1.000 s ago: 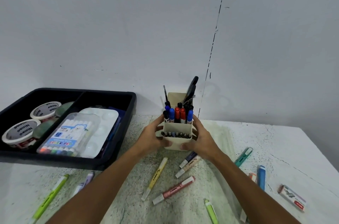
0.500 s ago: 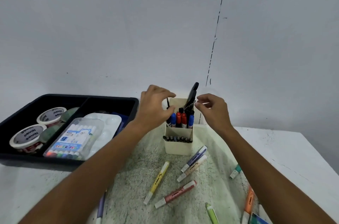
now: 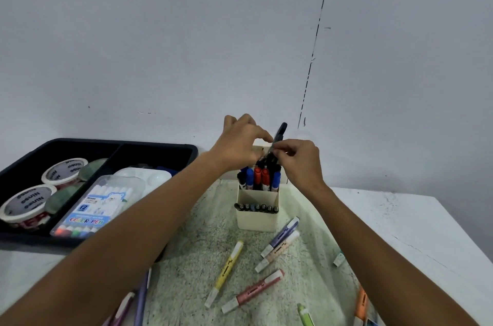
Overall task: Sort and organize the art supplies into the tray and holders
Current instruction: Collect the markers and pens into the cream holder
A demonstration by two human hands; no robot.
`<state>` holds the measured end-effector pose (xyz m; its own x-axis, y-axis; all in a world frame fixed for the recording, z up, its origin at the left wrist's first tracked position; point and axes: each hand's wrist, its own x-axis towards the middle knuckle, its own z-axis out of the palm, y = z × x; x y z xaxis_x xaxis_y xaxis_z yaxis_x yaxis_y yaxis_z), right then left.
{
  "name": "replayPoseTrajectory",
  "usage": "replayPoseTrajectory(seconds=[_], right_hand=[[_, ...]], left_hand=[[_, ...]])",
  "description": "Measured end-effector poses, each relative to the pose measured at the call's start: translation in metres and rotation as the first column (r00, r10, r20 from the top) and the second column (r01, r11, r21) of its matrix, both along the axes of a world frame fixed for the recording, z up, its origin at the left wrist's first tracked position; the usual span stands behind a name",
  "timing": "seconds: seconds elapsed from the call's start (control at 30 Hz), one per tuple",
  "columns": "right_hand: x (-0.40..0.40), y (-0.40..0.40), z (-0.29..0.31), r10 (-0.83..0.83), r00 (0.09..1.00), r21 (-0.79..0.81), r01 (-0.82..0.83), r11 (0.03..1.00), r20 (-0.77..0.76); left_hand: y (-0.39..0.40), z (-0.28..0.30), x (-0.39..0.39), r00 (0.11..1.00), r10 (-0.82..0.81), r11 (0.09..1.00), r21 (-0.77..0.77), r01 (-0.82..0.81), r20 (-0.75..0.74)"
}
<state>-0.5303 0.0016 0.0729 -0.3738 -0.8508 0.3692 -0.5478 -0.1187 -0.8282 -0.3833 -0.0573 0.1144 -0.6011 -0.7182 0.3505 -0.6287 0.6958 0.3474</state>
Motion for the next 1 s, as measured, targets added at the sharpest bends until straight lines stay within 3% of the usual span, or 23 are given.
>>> replayPoseTrajectory(seconds=[0.17,0.37,0.8,1.0], right_hand=[[0.013,0.004,0.010,0.058,0.995,0.027,-0.060,0.998,0.077],[0.020,0.008,0.016,0.137,0.964,0.037,-0.149,0.988,0.230],[0.003,0.017,0.008,0.057,0.974,0.027,-0.065,0.998,0.220],[0.000,0.018,0.005,0.046,0.975,-0.004,-0.046,0.999,0.220]], left_hand=[[-0.004,0.005,0.007,0.999,-0.042,0.999,0.017,0.042,-0.003],[-0.013,0.004,0.015,0.999,-0.043,0.993,-0.111,0.044,0.014],[-0.032,0.001,0.026,0.996,0.054,0.980,-0.193,-0.040,0.071],[-0.030,0.003,0.031,0.999,-0.035,0.985,-0.168,0.035,0.001]])
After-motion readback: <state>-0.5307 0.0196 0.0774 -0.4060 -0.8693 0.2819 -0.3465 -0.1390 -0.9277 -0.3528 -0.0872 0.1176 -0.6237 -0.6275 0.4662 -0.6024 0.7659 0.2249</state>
